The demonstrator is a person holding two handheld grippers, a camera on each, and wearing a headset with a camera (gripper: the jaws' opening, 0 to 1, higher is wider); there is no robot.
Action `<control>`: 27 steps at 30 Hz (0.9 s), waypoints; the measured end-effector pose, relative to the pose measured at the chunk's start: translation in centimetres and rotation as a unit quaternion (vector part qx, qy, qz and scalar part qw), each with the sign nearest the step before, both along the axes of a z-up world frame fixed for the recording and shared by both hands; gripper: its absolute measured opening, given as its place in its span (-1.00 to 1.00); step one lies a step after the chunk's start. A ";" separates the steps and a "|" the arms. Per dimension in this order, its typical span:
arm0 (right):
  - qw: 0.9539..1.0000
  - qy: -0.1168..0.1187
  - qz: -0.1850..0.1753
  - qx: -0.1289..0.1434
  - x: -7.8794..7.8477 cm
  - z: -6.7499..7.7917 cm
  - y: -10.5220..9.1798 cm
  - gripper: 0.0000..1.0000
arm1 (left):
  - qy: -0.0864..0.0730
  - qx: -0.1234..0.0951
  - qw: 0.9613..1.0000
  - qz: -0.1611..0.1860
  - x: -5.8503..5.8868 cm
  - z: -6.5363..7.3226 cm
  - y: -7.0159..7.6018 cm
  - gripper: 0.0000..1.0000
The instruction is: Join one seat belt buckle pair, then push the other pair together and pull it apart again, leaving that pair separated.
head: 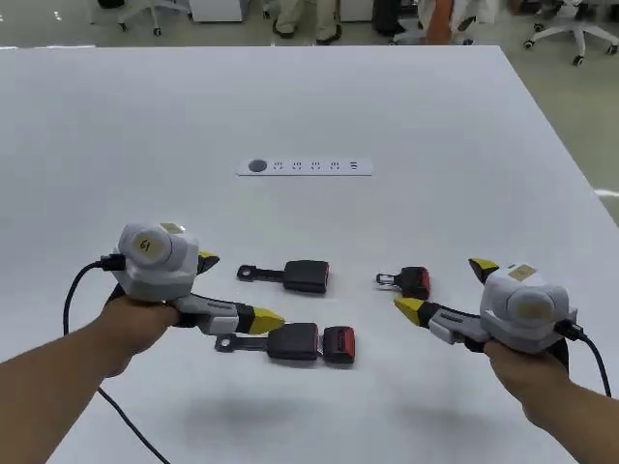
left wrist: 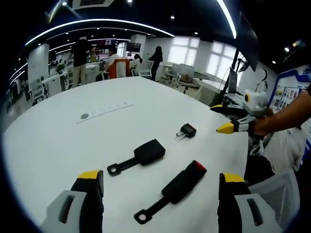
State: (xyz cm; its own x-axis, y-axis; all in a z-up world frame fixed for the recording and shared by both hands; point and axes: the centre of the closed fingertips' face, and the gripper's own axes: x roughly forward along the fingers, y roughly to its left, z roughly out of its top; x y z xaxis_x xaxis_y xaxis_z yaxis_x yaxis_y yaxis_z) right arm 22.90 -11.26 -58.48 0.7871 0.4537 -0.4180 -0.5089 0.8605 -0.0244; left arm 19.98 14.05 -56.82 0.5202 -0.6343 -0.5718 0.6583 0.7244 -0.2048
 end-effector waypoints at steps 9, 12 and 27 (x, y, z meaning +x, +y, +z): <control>0.999 0.000 -0.028 0.016 -4.0 2.0 0.3 0.66 | -0.018 -0.028 0.998 0.045 -3.0 1.4 1.5 1.00; 0.999 -0.001 -0.034 0.020 -5.0 2.3 0.3 0.68 | -0.021 -0.026 0.998 0.055 -3.7 1.2 2.4 1.00; 0.999 0.017 -0.040 0.016 -8.6 1.2 0.6 0.76 | -0.023 -0.040 0.993 0.107 -6.5 0.9 4.9 1.00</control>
State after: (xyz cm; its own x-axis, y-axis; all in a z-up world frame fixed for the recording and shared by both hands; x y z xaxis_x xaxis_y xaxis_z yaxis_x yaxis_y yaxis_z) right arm 14.31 -10.65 -57.24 0.8072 0.4032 -0.4312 -0.4379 0.8988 0.0207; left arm 13.46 18.97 -55.93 0.6719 -0.5486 -0.4975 0.5007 0.8315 -0.2406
